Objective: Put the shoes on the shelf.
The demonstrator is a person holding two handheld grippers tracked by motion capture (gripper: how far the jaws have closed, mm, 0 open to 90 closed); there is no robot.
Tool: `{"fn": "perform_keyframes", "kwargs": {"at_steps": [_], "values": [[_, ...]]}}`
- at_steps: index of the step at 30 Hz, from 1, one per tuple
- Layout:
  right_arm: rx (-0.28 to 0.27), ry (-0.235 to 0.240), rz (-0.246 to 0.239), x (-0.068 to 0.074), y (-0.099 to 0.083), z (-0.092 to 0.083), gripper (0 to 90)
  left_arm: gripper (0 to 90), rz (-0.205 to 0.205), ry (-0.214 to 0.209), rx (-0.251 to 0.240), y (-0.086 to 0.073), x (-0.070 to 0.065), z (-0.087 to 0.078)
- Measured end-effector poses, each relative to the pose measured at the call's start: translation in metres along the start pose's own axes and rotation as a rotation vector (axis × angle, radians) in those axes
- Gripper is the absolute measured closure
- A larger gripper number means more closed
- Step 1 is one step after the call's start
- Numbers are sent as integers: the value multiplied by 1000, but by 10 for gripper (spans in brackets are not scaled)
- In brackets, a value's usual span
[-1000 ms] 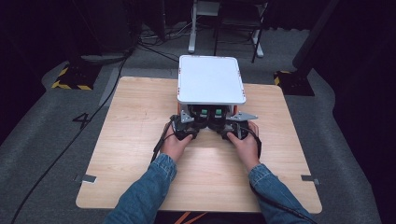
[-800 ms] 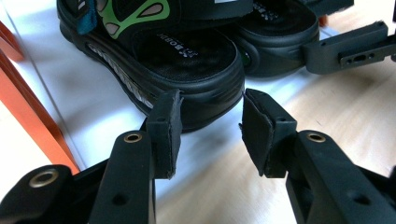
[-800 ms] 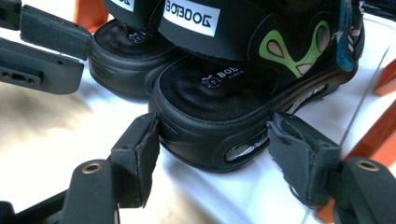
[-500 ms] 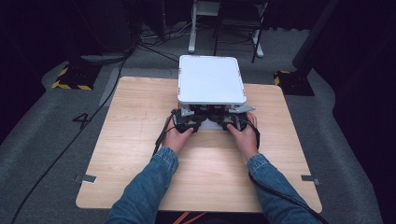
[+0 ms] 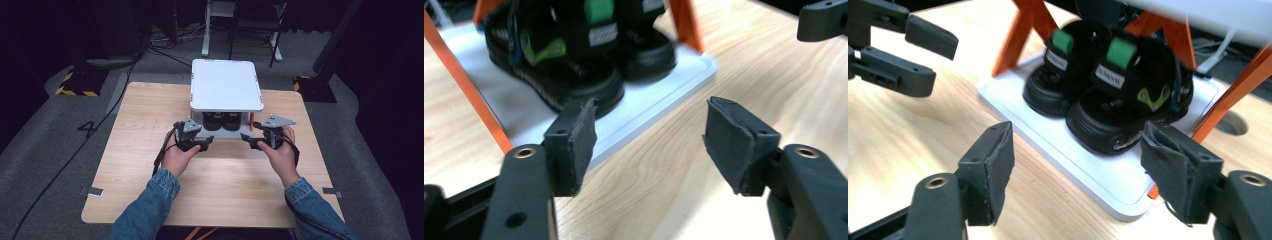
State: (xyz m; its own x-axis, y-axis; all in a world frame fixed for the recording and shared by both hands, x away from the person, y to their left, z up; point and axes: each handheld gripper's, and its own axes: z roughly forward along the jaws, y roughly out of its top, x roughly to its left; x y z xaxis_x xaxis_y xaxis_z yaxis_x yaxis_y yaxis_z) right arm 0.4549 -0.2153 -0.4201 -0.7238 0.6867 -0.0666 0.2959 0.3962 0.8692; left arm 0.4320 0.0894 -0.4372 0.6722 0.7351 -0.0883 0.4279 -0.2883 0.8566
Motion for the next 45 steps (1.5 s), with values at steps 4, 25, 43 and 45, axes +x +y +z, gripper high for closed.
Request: {"fn": "perform_keyframes", "kwargs": {"at_steps": [4,25,43,45], "values": [[-19,6,15,-4,3,-28,271,332,47,27,13,1,-4,-31],[96,-78,200,-51,-61,-94,160,305,-99,139,240,-62,70,-114],[235,-194,213,-71,-124,-48,164,176,-133,285,275,-114,110,-85],[241,-199,226,-72,-128,-45,150,152,-129,273,265,-115,111,-83]]}}
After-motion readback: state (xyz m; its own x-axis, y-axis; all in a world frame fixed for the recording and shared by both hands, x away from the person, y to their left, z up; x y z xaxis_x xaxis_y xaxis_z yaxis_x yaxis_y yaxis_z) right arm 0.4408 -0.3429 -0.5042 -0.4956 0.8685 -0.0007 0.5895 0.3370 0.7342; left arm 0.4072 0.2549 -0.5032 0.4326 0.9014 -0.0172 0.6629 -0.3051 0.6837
